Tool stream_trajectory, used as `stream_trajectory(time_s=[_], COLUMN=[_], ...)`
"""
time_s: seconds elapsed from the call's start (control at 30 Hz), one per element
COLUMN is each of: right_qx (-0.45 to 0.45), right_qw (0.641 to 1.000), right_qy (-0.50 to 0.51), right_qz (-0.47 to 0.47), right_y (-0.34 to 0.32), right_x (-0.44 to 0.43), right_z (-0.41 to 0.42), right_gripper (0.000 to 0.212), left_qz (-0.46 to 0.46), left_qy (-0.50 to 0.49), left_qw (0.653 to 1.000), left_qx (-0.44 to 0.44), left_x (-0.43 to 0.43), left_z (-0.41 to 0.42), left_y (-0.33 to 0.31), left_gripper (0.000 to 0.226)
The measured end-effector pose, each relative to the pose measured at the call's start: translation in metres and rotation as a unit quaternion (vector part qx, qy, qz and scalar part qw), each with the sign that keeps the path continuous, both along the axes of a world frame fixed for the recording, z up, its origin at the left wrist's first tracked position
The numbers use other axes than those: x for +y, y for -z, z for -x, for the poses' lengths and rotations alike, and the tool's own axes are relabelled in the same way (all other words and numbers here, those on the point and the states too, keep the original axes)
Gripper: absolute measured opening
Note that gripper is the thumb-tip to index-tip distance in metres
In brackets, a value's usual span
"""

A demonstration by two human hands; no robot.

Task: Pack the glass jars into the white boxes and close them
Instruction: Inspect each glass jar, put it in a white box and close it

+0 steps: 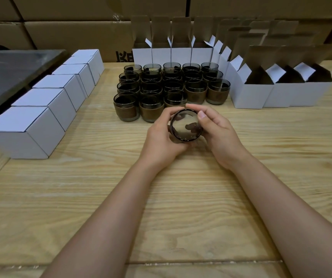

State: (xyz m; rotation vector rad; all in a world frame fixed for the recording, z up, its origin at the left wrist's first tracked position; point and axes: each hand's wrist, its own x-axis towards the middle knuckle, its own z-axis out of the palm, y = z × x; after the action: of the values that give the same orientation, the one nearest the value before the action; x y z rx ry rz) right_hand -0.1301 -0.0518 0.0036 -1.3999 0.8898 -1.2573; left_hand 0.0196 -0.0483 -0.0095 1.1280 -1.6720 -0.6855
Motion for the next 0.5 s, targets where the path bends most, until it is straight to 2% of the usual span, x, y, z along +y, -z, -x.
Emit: stream_trajectory(time_s=[0.13,0.27,0.5], right_qx=[-0.012,0.015,0.063], right_qw=[0.997,0.992,0.994], right_qy=[-0.078,-0.121,-0.079], right_qz=[-0.001,0.009,0.031], right_y=[-0.002,0.0,-0.003], right_x=[0.0,0.0,0.0], right_z=[0.008,0.012,0.014], right_gripper=[0.037,0.053,0.057], left_qz=[-0.011,-0.008,-0.02], left_qy=[0.002,0.009,0.008], left_qw=[1.0,0.999,0.999], left_qx=[0.022,0.038,0.046], left_x=[0.0,-0.001,-0.003], left_z=[-0.002,-0.003,-0.003], left_y=[0.001,0.002,0.005], left_gripper=[0.074,0.074,0.073])
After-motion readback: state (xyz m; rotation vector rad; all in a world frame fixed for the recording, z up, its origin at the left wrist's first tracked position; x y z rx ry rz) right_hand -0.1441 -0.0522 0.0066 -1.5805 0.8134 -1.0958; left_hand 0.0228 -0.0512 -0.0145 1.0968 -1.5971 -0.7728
